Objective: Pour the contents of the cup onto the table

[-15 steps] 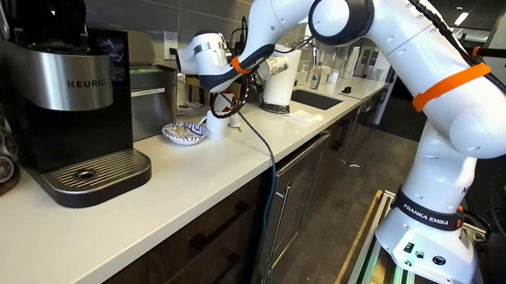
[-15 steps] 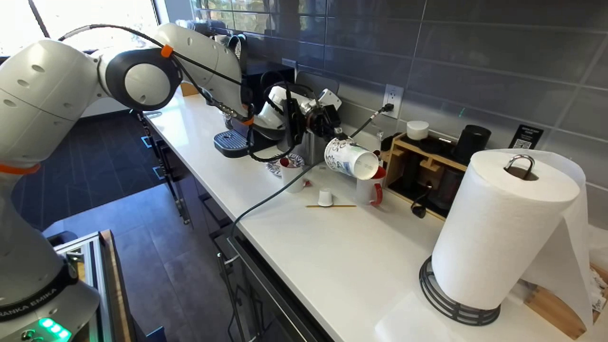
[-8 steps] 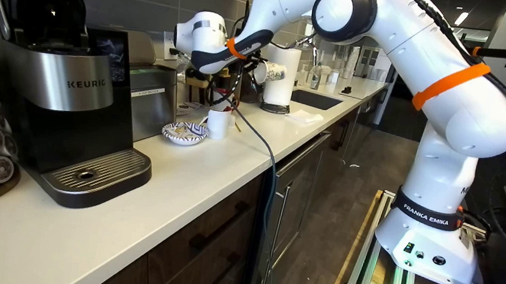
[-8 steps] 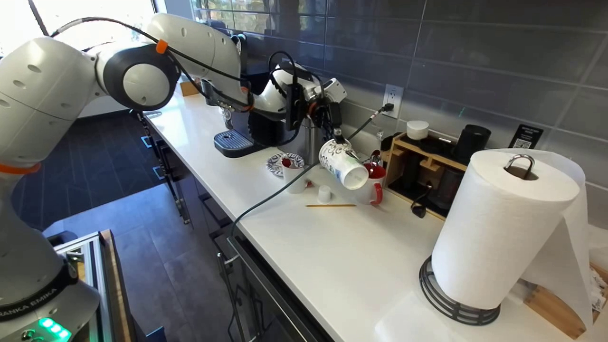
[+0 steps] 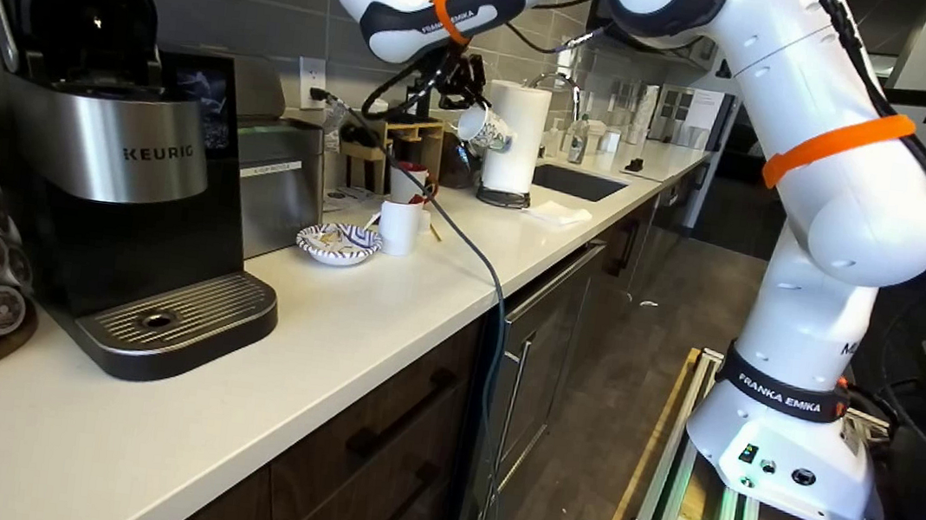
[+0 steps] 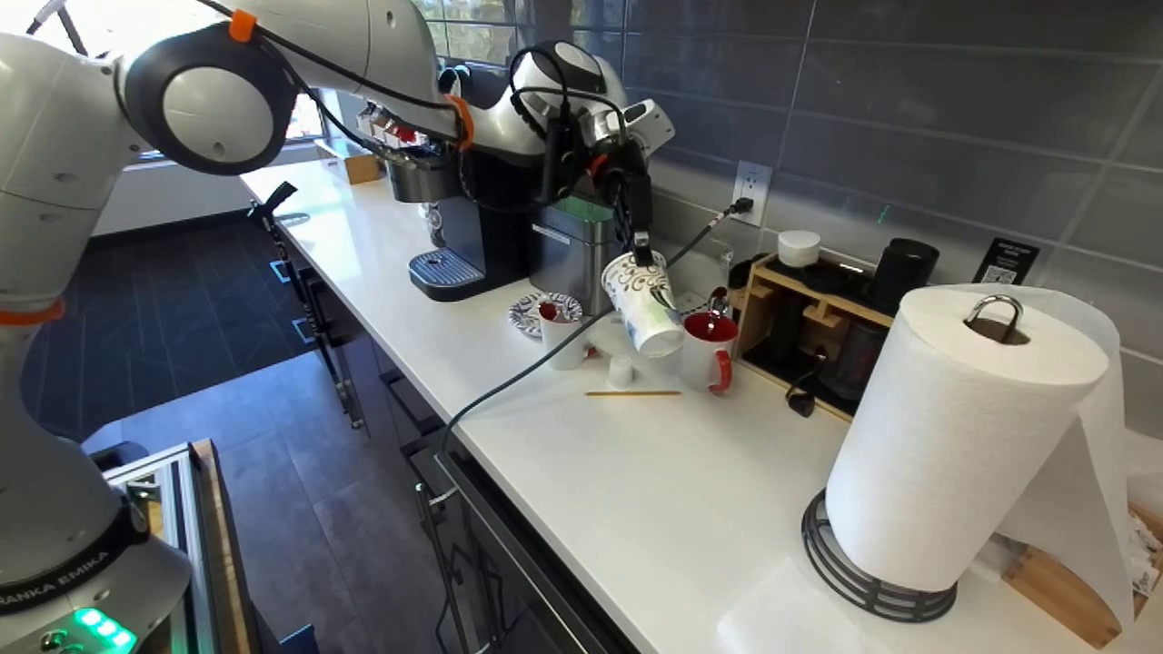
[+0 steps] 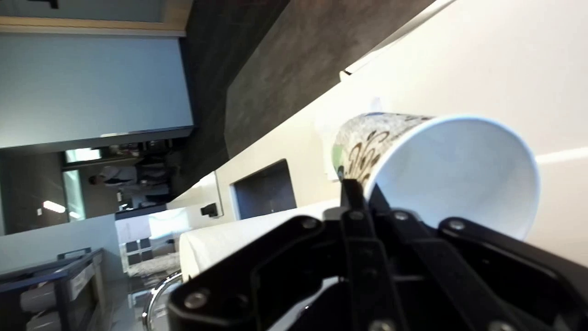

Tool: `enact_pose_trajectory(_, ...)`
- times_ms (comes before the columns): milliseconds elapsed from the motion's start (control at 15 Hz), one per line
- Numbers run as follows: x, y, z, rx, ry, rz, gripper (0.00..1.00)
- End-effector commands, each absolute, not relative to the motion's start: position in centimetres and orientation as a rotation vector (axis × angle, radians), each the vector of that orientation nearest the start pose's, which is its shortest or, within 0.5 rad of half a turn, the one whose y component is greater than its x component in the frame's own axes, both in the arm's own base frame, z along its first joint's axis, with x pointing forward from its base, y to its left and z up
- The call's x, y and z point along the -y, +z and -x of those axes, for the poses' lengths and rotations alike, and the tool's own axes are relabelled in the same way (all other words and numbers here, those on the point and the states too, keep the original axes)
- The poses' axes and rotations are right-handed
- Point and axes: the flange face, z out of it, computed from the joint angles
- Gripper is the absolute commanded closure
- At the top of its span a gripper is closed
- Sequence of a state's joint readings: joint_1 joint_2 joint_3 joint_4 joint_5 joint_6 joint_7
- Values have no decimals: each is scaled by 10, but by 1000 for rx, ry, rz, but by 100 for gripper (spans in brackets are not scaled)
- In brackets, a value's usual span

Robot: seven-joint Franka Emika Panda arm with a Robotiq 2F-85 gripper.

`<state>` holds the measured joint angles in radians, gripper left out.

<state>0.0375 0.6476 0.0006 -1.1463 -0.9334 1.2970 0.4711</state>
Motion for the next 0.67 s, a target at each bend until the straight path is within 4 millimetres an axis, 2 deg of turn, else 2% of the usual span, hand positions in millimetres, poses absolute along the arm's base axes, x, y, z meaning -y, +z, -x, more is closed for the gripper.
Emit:
enact_pose_trajectory(0,87,463,-670,564,-193,-2231,99)
enact_pose_trajectory(267,96,467,-666,652,-86,-2426,99)
enact_pose_trajectory(600,105,447,-669,719,149,-2650,99)
